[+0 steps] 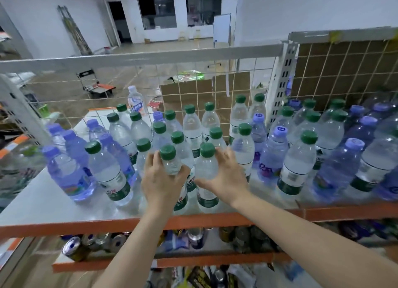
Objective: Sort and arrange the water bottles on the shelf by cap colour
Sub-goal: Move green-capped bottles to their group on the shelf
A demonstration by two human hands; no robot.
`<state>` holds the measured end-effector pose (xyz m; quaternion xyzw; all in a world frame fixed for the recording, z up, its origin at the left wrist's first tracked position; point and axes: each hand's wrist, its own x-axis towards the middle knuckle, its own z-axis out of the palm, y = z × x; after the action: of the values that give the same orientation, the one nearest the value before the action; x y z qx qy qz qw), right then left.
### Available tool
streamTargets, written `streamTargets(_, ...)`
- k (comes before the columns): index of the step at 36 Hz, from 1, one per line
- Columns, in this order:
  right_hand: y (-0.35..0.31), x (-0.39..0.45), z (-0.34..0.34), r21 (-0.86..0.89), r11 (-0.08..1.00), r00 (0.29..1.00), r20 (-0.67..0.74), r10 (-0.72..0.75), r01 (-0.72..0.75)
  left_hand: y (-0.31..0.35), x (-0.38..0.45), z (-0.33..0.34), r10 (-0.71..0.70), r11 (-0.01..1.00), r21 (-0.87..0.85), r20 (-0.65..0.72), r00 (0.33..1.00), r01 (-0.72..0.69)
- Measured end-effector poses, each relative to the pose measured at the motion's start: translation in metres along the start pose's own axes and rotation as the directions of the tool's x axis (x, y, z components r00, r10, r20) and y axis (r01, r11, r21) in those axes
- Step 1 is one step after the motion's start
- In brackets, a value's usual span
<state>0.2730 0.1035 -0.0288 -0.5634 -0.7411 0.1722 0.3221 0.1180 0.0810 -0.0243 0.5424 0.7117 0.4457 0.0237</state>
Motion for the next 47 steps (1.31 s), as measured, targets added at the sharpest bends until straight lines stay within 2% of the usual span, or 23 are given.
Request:
streamTargets(8, -0.006, -0.002, 0.000, -0.165, 0.986, 1.000, -0.024, 0.001, -0.005, -0.006, -0.009, 0.008, 0.007, 0.990, 0.138, -0.089, 0.996, 0.006)
streamTargets(13, -0.006, -0.006, -0.002, -0.175, 0.984, 0.999, -0.004, -0.038, 0.037, -0.009, -0.012, 0.007, -0.036, 0.987, 0.151, -0.106, 0.994, 0.052)
streamTargets(27, -0.004, -0.006, 0.010, -0.276, 0.961, 0.997, -0.058, -0.041, 0.024, -0.008, -0.012, 0.004, -0.060, 0.966, 0.252, -0.016, 0.998, 0.062)
streamTargets(31, -0.006, -0.004, 0.012, -0.287, 0.958, 0.997, -0.067, -0.041, 0.020, -0.010, -0.011, 0.001, -0.006, 0.959, 0.284, -0.034, 0.999, 0.016)
streamTargets(35, -0.002, -0.007, 0.010, -0.297, 0.955, 0.997, -0.067, -0.032, 0.011, -0.016, -0.012, -0.004, 0.040, 0.970, 0.238, 0.005, 0.999, -0.040)
streamTargets(39, -0.001, -0.014, 0.018, -0.269, 0.963, 0.987, -0.158, -0.022, -0.021, -0.030, -0.011, -0.016, 0.106, 0.978, 0.173, 0.077, 0.991, -0.118)
streamTargets(41, -0.006, -0.016, 0.022, -0.255, 0.965, 0.969, -0.248, -0.011, -0.054, -0.035, -0.006, -0.022, 0.150, 0.975, 0.150, 0.088, 0.985, -0.162)
streamTargets(45, -0.026, -0.015, 0.025, -0.239, 0.969, 0.856, -0.511, -0.074, -0.059, -0.039, 0.008, -0.037, 0.234, 0.970, 0.059, 0.056, 0.971, -0.237)
streamTargets(47, -0.040, -0.012, 0.025, -0.243, 0.970, 0.799, -0.586, -0.134, -0.015, -0.041, 0.016, -0.046, 0.292, 0.956, 0.006, -0.001, 0.956, -0.292)
